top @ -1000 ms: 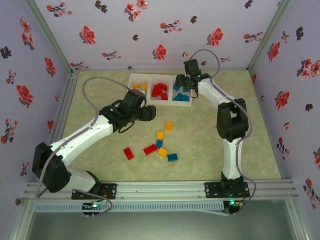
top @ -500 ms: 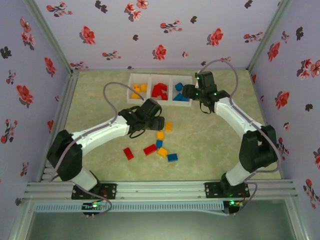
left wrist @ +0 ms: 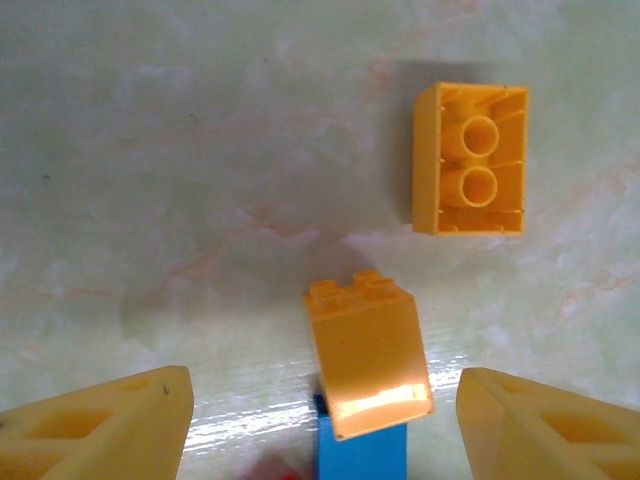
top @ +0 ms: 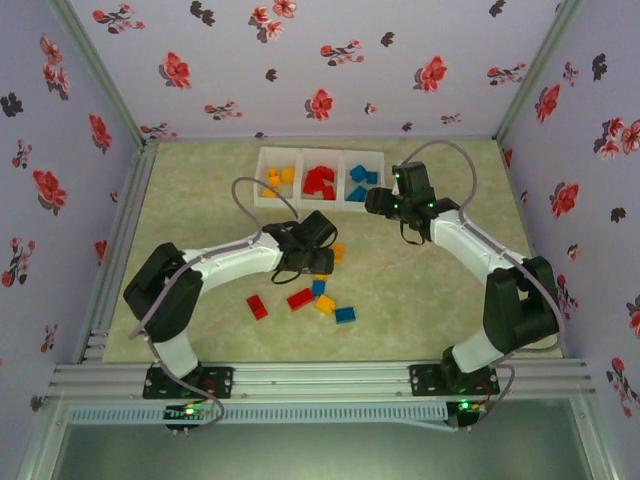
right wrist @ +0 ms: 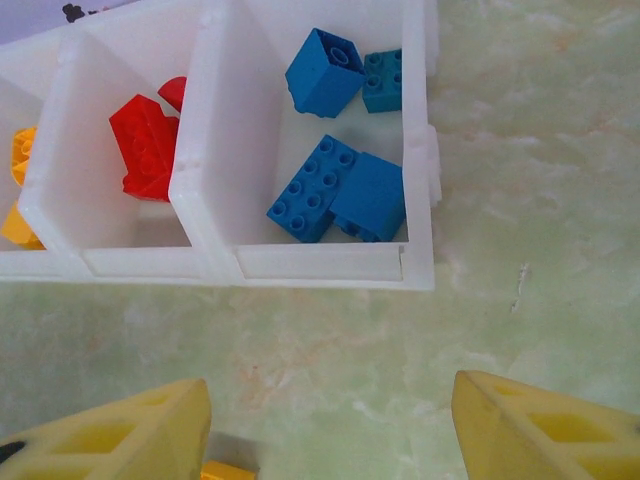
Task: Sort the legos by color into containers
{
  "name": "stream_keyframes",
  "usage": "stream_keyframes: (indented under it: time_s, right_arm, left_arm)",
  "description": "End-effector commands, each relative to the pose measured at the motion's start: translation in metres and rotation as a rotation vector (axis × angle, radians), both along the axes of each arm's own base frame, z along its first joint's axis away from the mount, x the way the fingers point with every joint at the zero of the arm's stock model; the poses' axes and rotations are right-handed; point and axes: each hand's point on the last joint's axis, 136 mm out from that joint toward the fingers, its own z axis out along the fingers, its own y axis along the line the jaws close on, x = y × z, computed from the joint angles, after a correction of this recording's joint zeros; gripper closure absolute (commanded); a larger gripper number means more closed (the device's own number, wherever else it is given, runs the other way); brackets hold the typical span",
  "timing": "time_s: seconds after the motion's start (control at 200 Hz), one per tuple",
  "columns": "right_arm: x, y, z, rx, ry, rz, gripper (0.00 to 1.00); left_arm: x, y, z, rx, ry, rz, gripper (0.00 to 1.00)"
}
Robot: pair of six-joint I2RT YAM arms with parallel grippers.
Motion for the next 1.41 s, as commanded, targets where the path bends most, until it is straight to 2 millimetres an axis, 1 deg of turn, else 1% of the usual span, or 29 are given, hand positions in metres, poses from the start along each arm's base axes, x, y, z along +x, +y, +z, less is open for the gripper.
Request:
stream_keyframes:
  time_s: [0.0, 0.305, 0.555, 0.685, 0.77, 0.93, 1.045, 1.135, 1.195, 1.31, 1.4]
  right_arm:
    - [0.002, 0.007, 0.012, 0.045, -0.037, 0.004, 0.35]
    - [0.003, 0.007, 0.008, 0.047, -0.027, -0.001, 0.35]
    - [0.002, 0.006, 0.006, 0.046, -0.023, -0.002, 0.35]
    - [0.002, 0.007, 0.005, 0.047, -0.021, -0.002, 0.35]
    - [0.001, 0.007, 0.005, 0.049, -0.021, -0.002, 0.35]
    - [-0.001, 0.006, 0.006, 0.046, -0.022, -0.002, 0.34]
    - [-0.003, 0.004, 0.005, 0.046, -0.022, -0.005, 0.34]
    - [-0.006, 0.004, 0.001, 0.047, -0.015, -0.007, 0.35]
    - [-0.009, 0.002, 0.001, 0.05, -0.021, -0.018, 0.35]
    - [-0.016, -0.001, 0.002, 0.063, -0.042, -0.037, 0.35]
    - [-0.023, 0.001, 0.002, 0.067, -0.048, -0.033, 0.35]
  left_arm:
    - [-0.006, -0.008, -0.012, -0.013, 0.033, 0.008, 0.29]
    - [-0.006, -0.013, -0.037, 0.038, 0.085, -0.021, 0.35]
    - [-0.004, -0.016, -0.039, 0.041, 0.081, -0.034, 0.42]
    - [-0.003, -0.017, -0.041, 0.047, 0.082, -0.039, 0.48]
    - [-0.003, -0.017, -0.043, 0.05, 0.085, -0.04, 0.56]
    - [-0.004, -0.016, -0.042, 0.049, 0.082, -0.038, 0.66]
    - [0.0, -0.012, -0.034, 0.065, 0.058, -0.042, 0.69]
    - [0.008, -0.007, -0.022, 0.068, 0.031, -0.041, 0.69]
    - [0.015, 0.001, -0.013, 0.067, 0.016, -0.032, 0.69]
    - [0.034, 0.02, 0.01, 0.094, -0.028, -0.019, 0.69]
    - [0.053, 0.034, 0.034, 0.113, -0.08, -0.015, 0.69]
